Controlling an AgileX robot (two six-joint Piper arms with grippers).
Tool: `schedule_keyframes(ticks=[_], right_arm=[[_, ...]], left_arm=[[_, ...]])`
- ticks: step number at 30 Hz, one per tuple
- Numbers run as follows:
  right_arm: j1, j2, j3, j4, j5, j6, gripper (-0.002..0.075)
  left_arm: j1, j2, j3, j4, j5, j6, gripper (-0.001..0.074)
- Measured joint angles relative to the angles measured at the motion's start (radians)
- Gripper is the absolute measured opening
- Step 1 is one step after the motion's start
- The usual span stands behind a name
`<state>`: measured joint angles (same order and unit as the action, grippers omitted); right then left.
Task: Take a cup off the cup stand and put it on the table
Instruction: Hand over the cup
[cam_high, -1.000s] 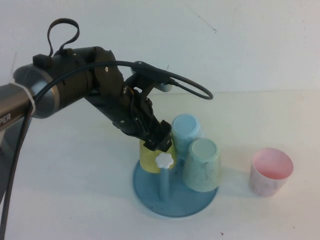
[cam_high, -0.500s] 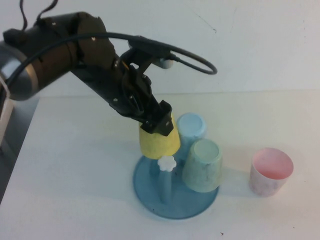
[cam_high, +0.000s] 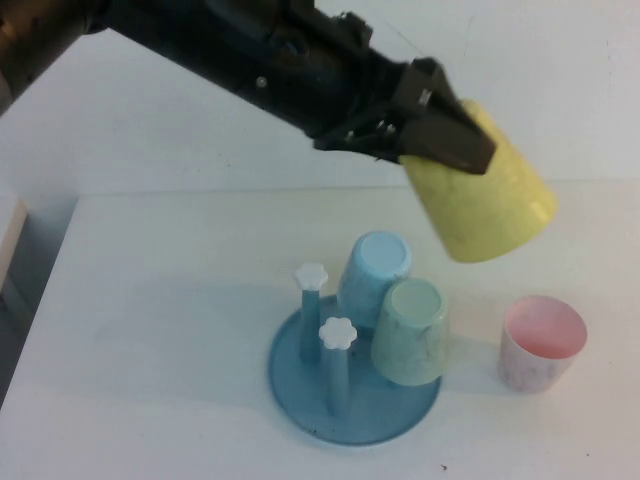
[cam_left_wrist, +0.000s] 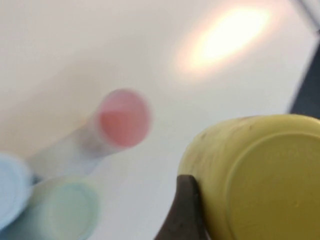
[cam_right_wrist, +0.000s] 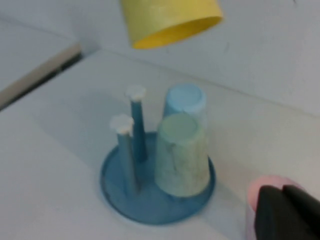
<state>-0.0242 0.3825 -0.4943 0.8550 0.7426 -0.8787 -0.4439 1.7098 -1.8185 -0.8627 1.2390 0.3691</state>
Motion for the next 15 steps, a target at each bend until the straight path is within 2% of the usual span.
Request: schedule_keyframes(ticks=[2, 5, 9, 11, 15], right_arm=[[0.000, 0.000, 0.000, 0.120, 0.000, -0.131, 0.0027], [0.000, 0.000, 0.000, 0.340, -0.010, -0.300, 0.0142], [0.000, 0.000, 0.000, 0.566, -0.071, -0.368, 0.0380], [0.000, 0.000, 0.000, 0.651, -0.105, -0.376, 0.0474], [0.000, 0.000, 0.000, 0.764, -0.122, -0.382, 0.0534]], left_arm=[[-0.001, 0.000, 0.000, -0.150, 0.000, 0.036, 0.0549], [-0.003, 0.000, -0.002, -0.327, 0.000, 0.096, 0.0549], [-0.008, 0.000, -0.006, -0.451, 0.000, 0.112, 0.0549], [-0.017, 0.000, -0.006, -0.463, -0.004, 0.116, 0.0549], [-0.070, 0.000, -0.006, -0.464, -0.006, 0.122, 0.0549]])
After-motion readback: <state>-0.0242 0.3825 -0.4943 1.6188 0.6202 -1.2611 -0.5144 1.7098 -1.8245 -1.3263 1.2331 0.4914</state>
